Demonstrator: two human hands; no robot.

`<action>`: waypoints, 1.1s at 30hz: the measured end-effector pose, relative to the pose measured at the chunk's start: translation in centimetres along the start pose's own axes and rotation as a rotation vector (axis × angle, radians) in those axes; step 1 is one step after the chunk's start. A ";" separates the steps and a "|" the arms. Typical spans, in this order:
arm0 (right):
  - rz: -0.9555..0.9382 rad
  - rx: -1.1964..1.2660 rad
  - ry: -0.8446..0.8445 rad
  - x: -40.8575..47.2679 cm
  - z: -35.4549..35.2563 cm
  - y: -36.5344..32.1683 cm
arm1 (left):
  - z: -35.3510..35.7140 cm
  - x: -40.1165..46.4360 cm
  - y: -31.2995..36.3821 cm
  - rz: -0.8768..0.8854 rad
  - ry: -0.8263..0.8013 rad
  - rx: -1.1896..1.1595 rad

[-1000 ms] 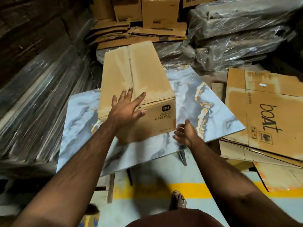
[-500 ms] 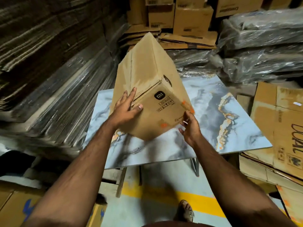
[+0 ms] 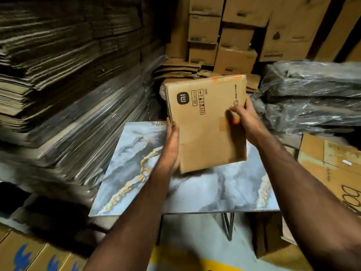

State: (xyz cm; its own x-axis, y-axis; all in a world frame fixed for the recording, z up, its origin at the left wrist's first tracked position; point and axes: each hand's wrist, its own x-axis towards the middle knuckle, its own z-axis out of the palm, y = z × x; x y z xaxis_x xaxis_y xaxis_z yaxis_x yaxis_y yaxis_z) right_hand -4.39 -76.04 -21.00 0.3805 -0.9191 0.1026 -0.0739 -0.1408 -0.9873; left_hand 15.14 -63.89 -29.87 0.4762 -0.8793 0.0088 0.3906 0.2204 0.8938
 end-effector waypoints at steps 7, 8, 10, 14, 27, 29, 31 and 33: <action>-0.296 -0.598 -0.047 1.1 1.5 -6.7 | 4.8 -2.0 -1.9 -0.187 0.174 -0.528; -0.338 -0.682 -0.131 0.7 2.6 -6.9 | 4.7 -2.1 -2.8 -0.235 0.202 -0.560; -0.403 -0.853 -0.291 -0.3 4.5 -6.3 | 4.2 -3.0 -5.1 -0.325 0.243 -0.580; -0.491 -0.998 -0.404 -2.0 5.6 -2.6 | 3.4 -5.1 -8.8 -0.541 0.263 -0.546; -0.125 -0.351 -0.293 -5.4 -0.8 5.1 | 3.4 -7.7 -13.0 -0.924 0.195 -0.299; -0.059 -0.347 -0.301 -6.5 -1.3 7.0 | 3.5 -7.3 -13.0 -0.934 0.114 -0.206; -0.058 -0.329 -0.292 -7.1 -0.8 8.7 | 3.9 -6.8 -11.9 -0.946 0.024 -0.065; -0.076 -0.301 -0.304 -7.0 0.1 9.1 | 4.3 -6.1 -10.5 -0.964 -0.043 0.077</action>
State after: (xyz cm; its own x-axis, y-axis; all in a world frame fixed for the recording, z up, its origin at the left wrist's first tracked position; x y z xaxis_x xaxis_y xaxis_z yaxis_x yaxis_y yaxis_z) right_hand -7.68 -70.86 -30.72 0.6459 -0.7583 0.0887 -0.2835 -0.3461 -0.8944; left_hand 4.75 -62.68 -37.43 -0.0514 -0.6830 -0.7286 0.5446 -0.6307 0.5528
